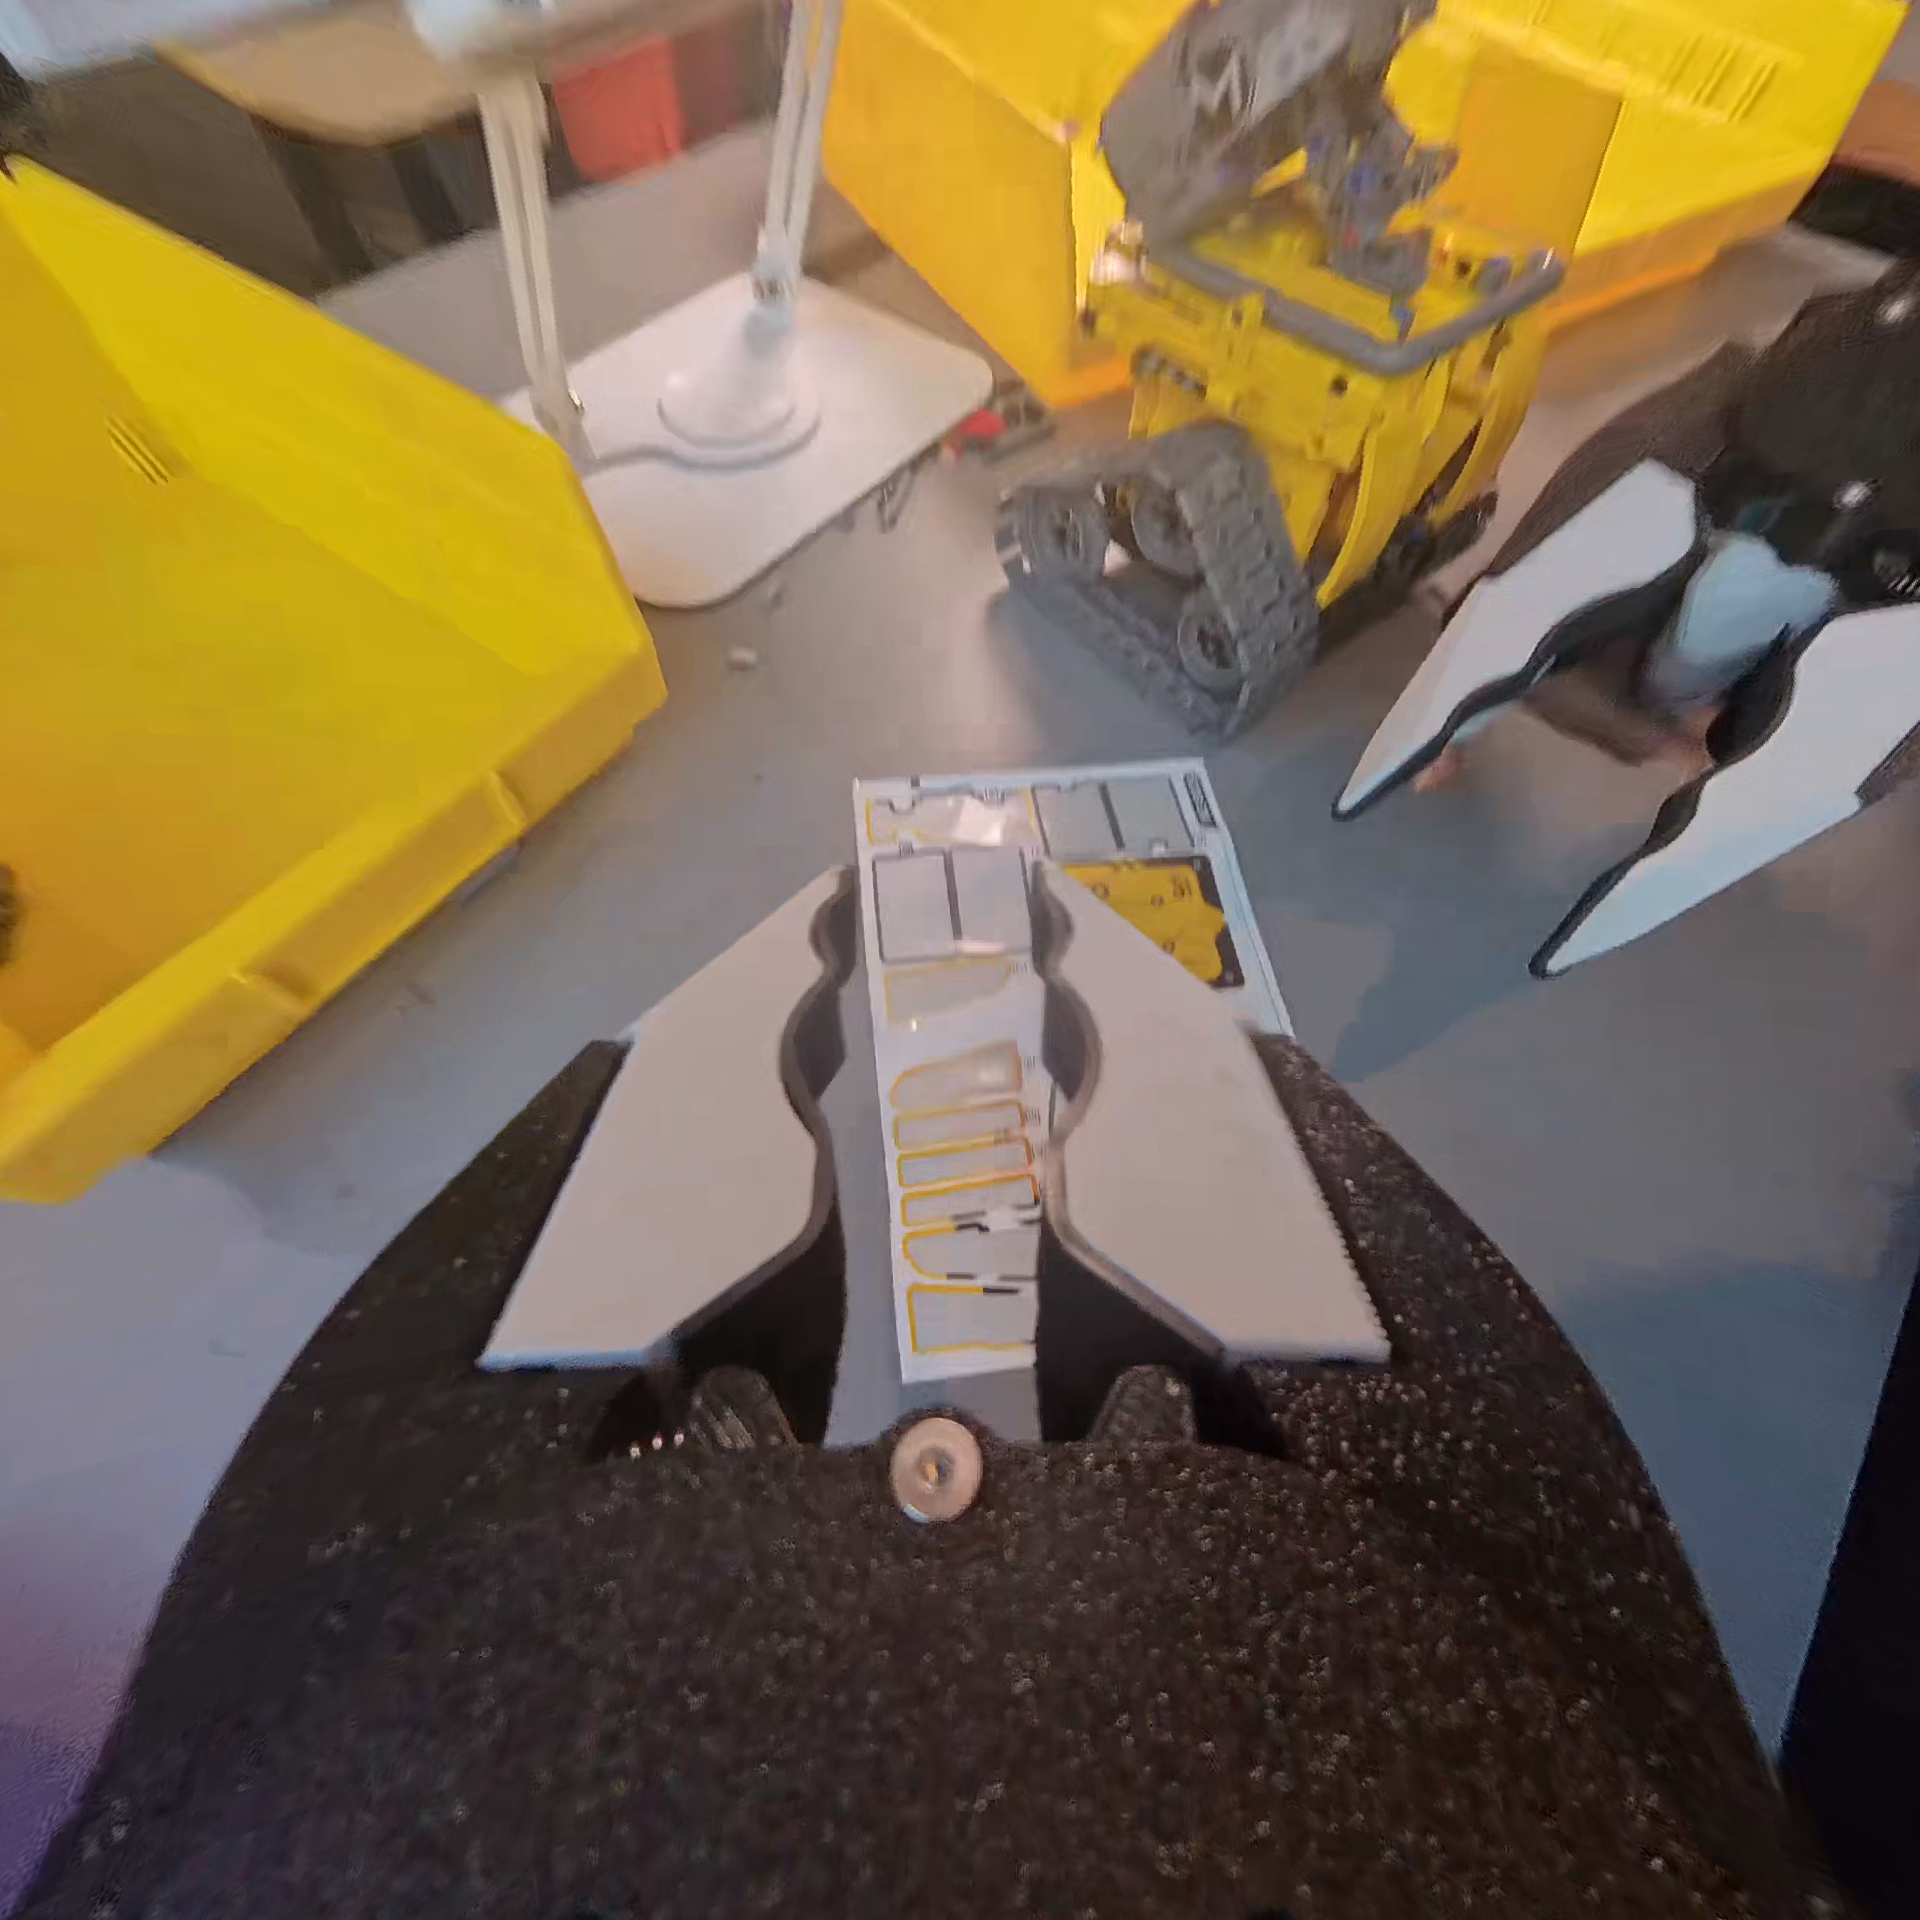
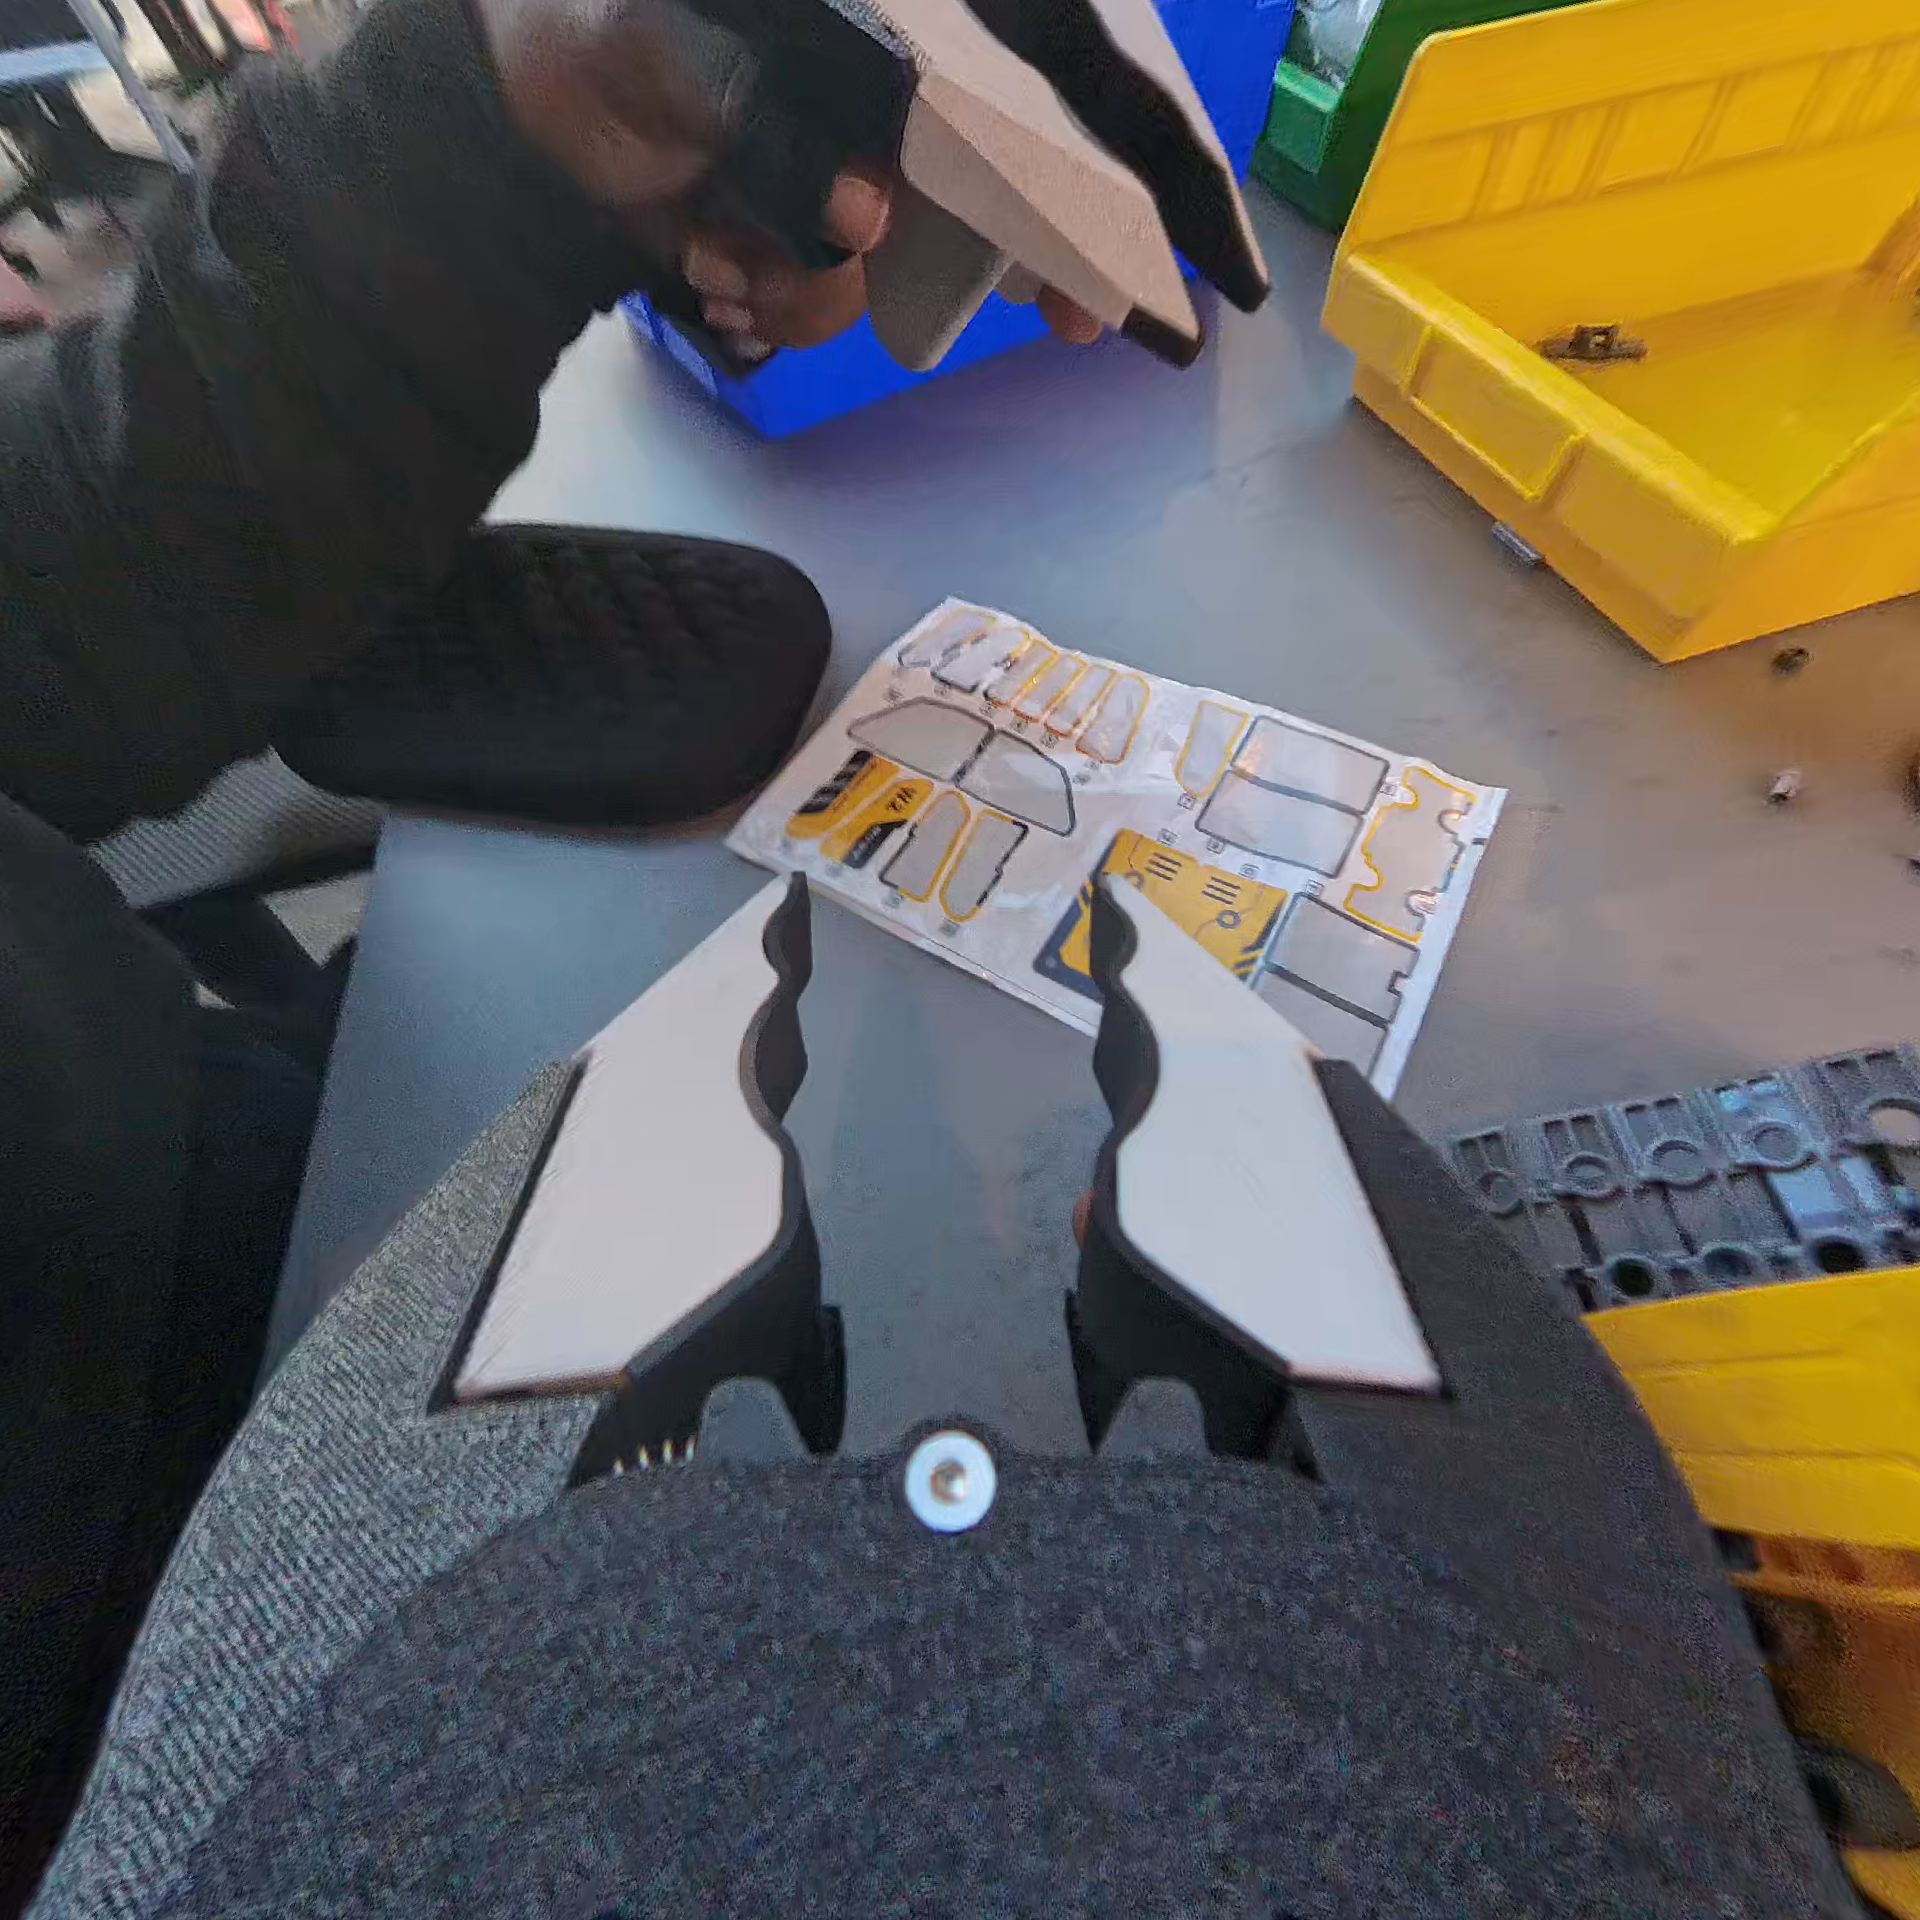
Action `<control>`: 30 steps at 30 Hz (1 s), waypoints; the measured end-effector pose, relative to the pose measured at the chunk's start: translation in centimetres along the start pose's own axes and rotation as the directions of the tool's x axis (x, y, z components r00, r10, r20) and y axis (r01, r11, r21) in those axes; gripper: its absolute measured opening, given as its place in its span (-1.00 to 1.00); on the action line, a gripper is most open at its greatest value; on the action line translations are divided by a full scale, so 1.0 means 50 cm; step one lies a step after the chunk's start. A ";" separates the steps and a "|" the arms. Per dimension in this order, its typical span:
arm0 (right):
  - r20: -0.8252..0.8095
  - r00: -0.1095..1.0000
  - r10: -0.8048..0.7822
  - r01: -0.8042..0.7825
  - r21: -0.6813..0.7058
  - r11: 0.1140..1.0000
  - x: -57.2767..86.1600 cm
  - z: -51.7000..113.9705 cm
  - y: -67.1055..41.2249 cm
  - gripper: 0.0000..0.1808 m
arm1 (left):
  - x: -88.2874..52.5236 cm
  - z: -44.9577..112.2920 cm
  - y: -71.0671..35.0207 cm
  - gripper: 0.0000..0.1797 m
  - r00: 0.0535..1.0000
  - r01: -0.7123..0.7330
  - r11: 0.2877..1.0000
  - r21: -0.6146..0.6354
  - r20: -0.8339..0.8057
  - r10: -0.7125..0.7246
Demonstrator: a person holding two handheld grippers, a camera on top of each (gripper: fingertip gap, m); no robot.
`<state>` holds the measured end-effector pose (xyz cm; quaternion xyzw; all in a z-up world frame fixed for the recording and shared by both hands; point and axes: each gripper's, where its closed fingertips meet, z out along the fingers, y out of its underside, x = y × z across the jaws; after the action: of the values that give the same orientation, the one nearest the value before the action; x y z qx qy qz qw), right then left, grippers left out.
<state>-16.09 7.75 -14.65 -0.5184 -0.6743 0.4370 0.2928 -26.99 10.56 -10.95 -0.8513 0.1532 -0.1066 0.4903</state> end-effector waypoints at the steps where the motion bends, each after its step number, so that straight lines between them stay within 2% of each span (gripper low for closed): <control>1: -0.016 0.998 -0.054 0.053 -0.034 0.998 0.003 -0.002 0.008 -0.40 | -0.001 0.010 0.033 -0.45 1.000 0.012 0.997 -0.080 -0.012 -0.013; 3: -0.026 0.992 -0.122 0.120 -0.060 0.991 0.003 -0.007 0.013 -0.42 | 0.001 0.027 0.107 -0.15 0.999 0.021 0.967 -0.254 -0.038 -0.032; 4: -0.021 0.990 -0.138 0.136 -0.070 0.988 0.001 -0.008 0.015 -0.43 | 0.001 0.034 0.138 -0.06 0.999 0.020 0.947 -0.321 -0.039 -0.034; 6: -0.023 0.988 -0.154 0.152 -0.072 0.986 0.002 -0.010 0.017 -0.44 | 0.017 0.045 0.186 -0.04 0.997 0.005 0.911 -0.413 -0.063 -0.034; 7: -0.024 0.987 -0.156 0.154 -0.072 0.985 0.004 -0.010 0.019 -0.45 | 0.023 0.050 0.205 -0.06 0.998 -0.012 0.895 -0.446 -0.066 -0.019; 8: -0.026 0.988 -0.155 0.153 -0.076 0.985 0.006 -0.010 0.022 -0.45 | 0.016 0.052 0.208 -0.23 0.999 -0.045 0.896 -0.442 -0.036 0.032; 11: -0.024 0.989 -0.148 0.146 -0.077 0.986 0.010 -0.011 0.028 -0.46 | 0.018 0.051 0.208 -0.37 0.998 -0.058 0.896 -0.441 -0.027 0.051; 12: -0.025 0.989 -0.148 0.146 -0.073 0.987 0.012 -0.011 0.028 -0.46 | 0.017 0.051 0.206 -0.51 0.998 -0.061 0.898 -0.436 -0.030 0.054; 14: -0.038 0.986 -0.164 0.161 -0.065 0.985 0.017 -0.010 0.025 -0.47 | 0.024 0.053 0.199 -0.63 0.997 -0.066 0.907 -0.416 -0.053 0.048; 15: -0.051 0.982 -0.182 0.179 -0.061 0.982 0.020 -0.010 0.023 -0.47 | 0.027 0.053 0.191 -0.80 0.997 -0.070 0.914 -0.400 -0.063 0.049; 16: -0.060 0.976 -0.209 0.206 -0.054 0.977 0.020 -0.010 0.020 -0.47 | 0.029 0.053 0.178 -0.84 0.997 -0.069 0.926 -0.372 -0.065 0.048; 20: -0.142 0.905 -0.400 0.402 -0.015 0.915 0.011 -0.011 -0.007 -0.45 | 0.048 0.042 0.109 -0.85 0.992 -0.034 0.966 -0.256 -0.125 0.002; 23: -0.237 0.763 -0.602 0.606 -0.063 0.793 0.007 -0.005 -0.029 -0.42 | 0.061 0.041 0.066 -0.84 0.988 -0.030 0.977 -0.213 -0.155 -0.004; 24: -0.274 0.706 -0.653 0.657 -0.091 0.749 0.011 -0.003 -0.036 -0.46 | 0.067 0.043 0.055 -0.83 0.986 -0.035 0.978 -0.207 -0.164 0.001; 25: -0.321 0.649 -0.690 0.694 -0.122 0.709 0.020 -0.002 -0.044 -0.59 | 0.071 0.046 0.045 -0.82 0.986 -0.042 0.979 -0.198 -0.169 0.008; 27: -0.419 0.541 -0.729 0.751 -0.149 0.643 0.038 -0.013 -0.065 -1.00 | 0.071 0.047 0.016 -0.77 0.988 -0.033 0.989 -0.144 -0.155 0.010; 29: -0.499 0.470 -0.728 0.785 -0.140 0.603 0.045 -0.035 -0.087 -1.00 | 0.049 0.024 -0.037 -0.38 0.992 0.053 0.999 0.003 -0.111 -0.052; 30: -0.542 0.447 -0.712 0.798 -0.118 0.591 0.045 -0.051 -0.101 -1.00 | 0.039 0.000 -0.065 -0.30 0.987 0.125 0.987 0.099 -0.112 -0.114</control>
<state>-16.81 10.25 -9.11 -0.2380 -0.6866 0.1468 0.6711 -24.69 11.38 -8.04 -0.8249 0.1218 -0.1886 0.5187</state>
